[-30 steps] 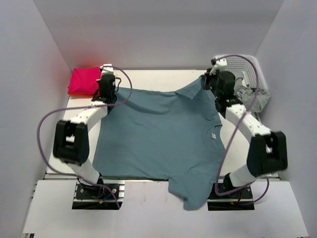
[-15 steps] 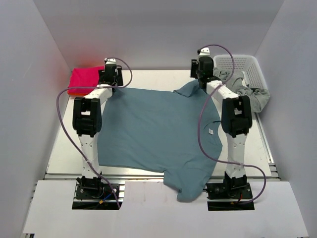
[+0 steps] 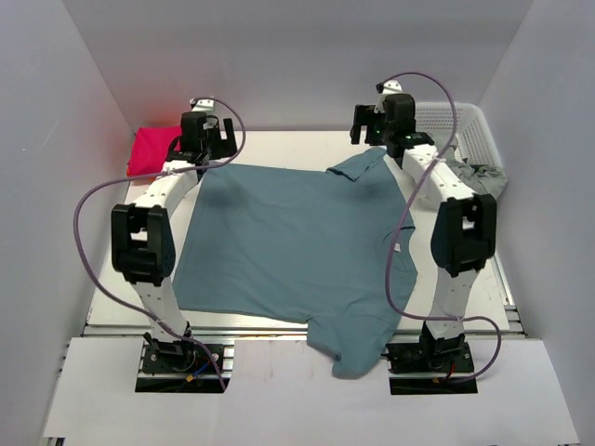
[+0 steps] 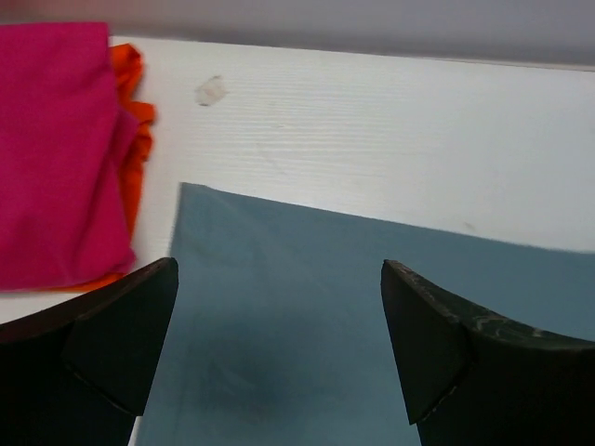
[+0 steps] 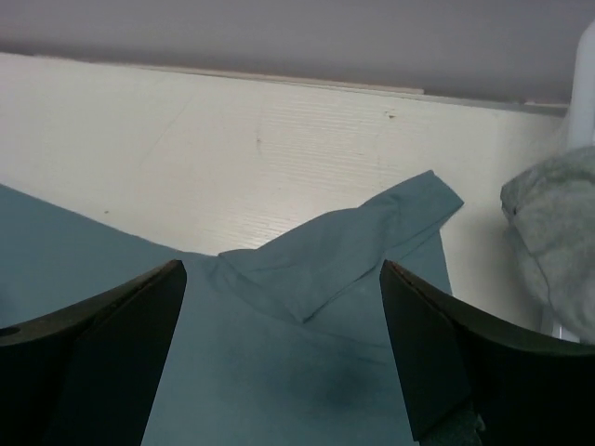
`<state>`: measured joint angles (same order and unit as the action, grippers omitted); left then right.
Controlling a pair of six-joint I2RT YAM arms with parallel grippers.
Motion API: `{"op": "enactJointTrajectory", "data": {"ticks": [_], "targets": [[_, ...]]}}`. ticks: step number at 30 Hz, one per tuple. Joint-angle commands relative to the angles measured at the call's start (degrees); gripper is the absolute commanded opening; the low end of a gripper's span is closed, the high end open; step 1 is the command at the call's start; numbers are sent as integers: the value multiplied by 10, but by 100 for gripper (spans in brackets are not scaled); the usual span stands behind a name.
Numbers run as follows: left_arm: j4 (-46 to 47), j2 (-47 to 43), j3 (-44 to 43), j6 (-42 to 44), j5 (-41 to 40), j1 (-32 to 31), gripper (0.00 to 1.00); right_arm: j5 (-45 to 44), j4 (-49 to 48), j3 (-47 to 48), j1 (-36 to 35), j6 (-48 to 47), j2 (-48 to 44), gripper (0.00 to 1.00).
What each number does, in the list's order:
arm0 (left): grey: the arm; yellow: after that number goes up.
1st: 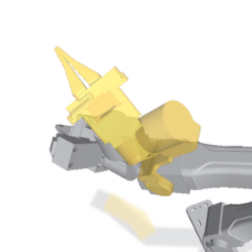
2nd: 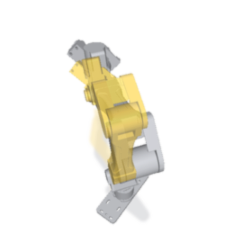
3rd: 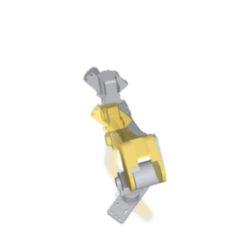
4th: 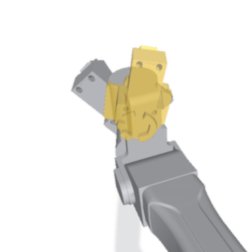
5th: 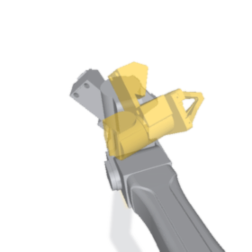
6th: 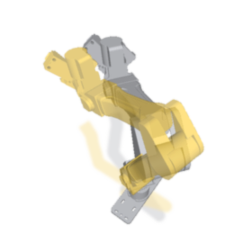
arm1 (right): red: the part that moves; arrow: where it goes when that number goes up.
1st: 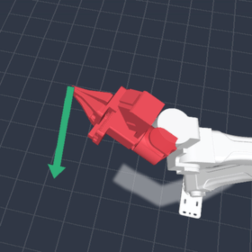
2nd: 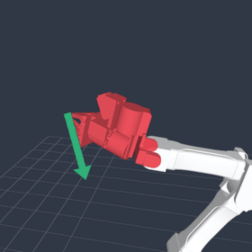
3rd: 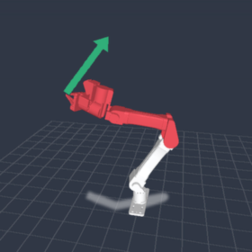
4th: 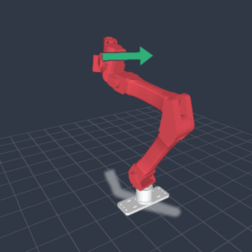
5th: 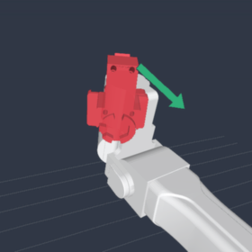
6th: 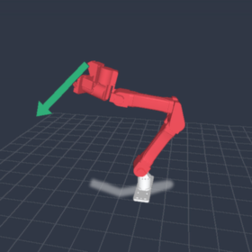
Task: Fold and stack the t-shirts
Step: Flatten out the tshirt
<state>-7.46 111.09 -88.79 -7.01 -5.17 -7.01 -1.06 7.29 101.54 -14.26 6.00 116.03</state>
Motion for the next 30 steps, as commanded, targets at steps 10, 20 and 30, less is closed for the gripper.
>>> {"op": "enactJointTrajectory", "data": {"ticks": [10,20,30], "targets": [[16,-93,208,-59,198,-15,100,0,108,-58,2,66,1,71],[27,-76,295,-59,198,-15,100,13,128,12,-16,-57,113,66],[67,-48,323,-76,224,-15,100,-41,74,32,-21,-17,159,54]]}}
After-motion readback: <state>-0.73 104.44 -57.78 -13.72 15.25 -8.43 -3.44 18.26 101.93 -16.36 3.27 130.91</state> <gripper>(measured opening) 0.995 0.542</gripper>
